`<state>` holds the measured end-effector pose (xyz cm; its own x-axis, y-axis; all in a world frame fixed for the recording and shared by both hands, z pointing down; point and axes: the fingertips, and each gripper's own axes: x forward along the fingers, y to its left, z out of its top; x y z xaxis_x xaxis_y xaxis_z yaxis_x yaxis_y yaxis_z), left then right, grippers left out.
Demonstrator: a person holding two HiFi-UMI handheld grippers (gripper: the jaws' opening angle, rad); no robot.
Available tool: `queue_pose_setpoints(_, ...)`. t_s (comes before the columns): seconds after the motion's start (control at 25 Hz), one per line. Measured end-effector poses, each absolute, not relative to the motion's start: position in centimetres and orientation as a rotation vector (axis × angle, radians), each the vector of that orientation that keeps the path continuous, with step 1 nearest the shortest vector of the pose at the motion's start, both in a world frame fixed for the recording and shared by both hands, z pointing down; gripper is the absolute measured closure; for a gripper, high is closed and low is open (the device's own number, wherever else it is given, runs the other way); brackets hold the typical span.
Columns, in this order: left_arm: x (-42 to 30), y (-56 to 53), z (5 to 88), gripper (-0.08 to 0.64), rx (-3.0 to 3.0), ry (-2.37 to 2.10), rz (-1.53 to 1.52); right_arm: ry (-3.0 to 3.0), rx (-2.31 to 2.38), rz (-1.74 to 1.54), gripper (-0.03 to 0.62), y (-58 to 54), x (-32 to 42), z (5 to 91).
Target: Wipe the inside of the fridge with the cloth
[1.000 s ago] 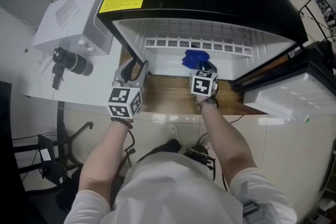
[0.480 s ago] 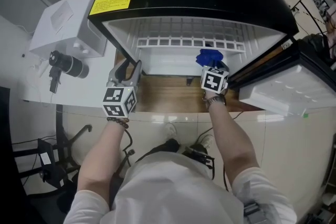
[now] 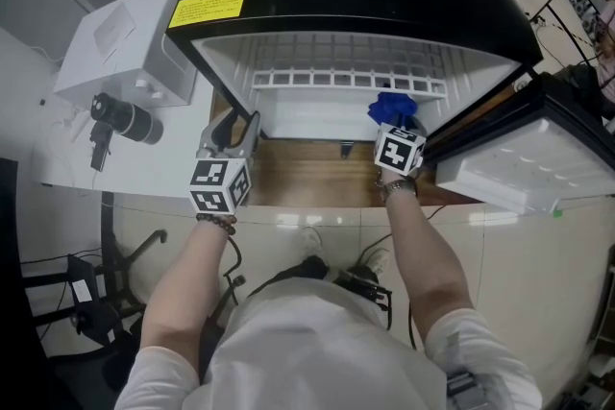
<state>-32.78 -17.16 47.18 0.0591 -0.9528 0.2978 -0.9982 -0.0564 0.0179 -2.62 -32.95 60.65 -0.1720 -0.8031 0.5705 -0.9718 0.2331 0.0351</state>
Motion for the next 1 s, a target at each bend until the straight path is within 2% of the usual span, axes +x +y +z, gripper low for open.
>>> queue_pose_setpoints(0.2, -32.7, -17.2, 47.1, 0.410, 2.123, -1.987, 0.297, -2.143, 1.635, 0.472, 0.563, -32.6, -3.7, 58.2)
queue_pose_setpoints(0.64, -32.7, -17.2, 47.1, 0.411, 2.131, -1.962, 0.286, -2.480, 1.391, 0.390, 0.563, -28.5, -15.8, 51.7)
queue_pose_setpoints(1.0, -32.7, -17.2, 47.7, 0.411, 2.129, -1.922, 0.298, -2.605, 1.082, 0.420, 0.563, -22.3, -25.3, 53.0)
